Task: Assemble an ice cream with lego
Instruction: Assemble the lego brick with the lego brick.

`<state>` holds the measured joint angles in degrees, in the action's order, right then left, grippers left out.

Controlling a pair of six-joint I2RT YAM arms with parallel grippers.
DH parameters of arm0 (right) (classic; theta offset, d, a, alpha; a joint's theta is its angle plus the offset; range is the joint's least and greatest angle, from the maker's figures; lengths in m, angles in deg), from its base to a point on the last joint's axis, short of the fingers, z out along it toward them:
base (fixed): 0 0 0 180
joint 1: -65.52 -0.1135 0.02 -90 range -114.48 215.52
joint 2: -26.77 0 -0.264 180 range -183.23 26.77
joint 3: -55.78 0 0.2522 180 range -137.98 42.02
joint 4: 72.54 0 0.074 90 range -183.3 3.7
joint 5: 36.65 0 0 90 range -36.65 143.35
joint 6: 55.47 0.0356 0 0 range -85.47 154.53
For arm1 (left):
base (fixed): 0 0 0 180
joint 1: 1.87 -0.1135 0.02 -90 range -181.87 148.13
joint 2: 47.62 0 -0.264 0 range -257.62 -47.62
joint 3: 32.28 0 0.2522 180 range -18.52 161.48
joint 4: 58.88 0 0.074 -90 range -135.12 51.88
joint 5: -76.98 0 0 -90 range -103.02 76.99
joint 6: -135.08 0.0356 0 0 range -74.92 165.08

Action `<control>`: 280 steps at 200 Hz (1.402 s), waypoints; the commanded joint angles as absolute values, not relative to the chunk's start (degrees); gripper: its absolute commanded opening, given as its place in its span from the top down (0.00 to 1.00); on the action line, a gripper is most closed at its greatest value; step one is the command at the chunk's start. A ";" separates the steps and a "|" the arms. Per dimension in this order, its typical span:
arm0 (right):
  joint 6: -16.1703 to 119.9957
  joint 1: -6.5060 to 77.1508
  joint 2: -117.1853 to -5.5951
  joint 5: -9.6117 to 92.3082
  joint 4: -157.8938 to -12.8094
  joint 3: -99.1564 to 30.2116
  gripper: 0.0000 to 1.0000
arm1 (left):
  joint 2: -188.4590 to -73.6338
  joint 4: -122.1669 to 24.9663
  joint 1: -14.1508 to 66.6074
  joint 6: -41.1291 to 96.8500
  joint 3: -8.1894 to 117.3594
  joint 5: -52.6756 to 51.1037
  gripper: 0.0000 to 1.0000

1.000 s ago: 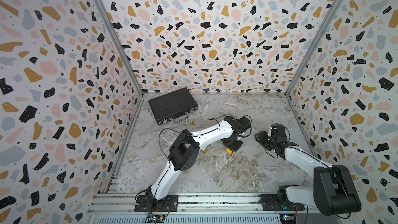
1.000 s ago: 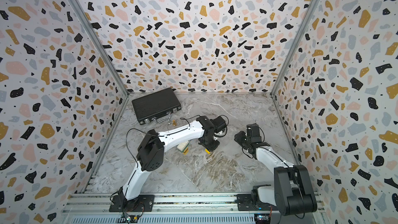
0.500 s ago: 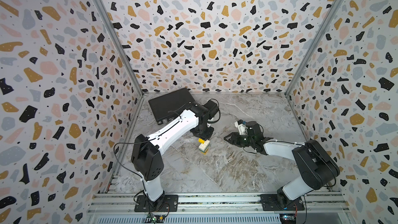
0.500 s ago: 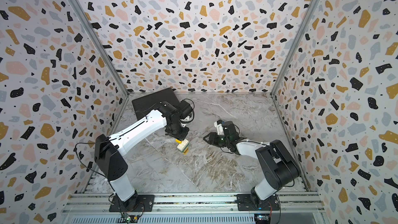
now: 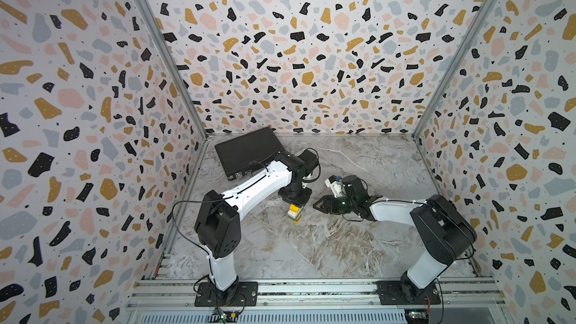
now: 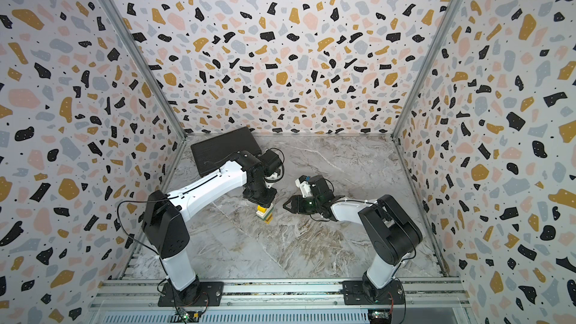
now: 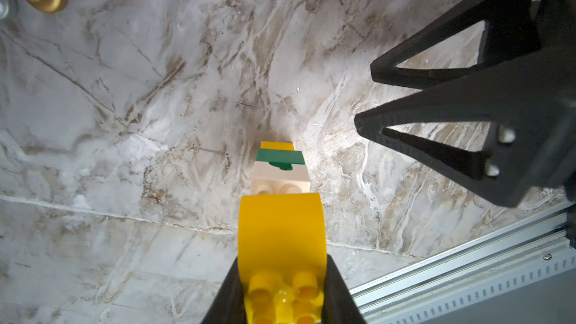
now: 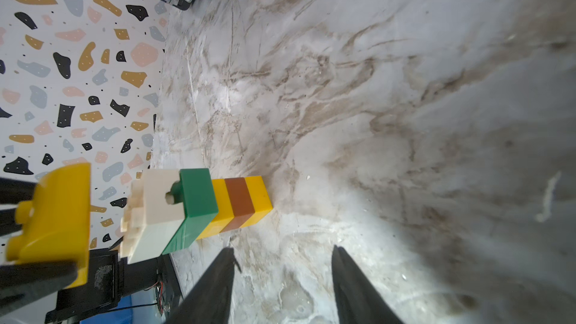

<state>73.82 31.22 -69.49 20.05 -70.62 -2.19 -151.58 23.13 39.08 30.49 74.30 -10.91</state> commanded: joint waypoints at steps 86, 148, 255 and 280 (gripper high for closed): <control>71.44 30.11 -70.96 19.86 -74.15 -5.17 0.44 | -151.09 21.59 39.16 30.67 69.75 -11.35 1.00; 71.27 29.70 -71.40 19.43 -74.25 -5.53 0.44 | -152.82 21.32 39.19 31.27 70.24 -12.12 1.00; 73.23 29.58 -70.92 16.80 -70.47 -4.49 0.33 | -156.16 19.30 39.26 32.65 70.72 -10.00 0.93; 75.30 29.74 -69.58 16.01 -68.26 -3.62 0.27 | -155.77 17.80 39.26 32.86 69.55 -10.25 0.94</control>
<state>73.44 29.89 -71.55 17.67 -71.01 -3.52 -153.35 20.64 39.08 31.98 71.50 -10.51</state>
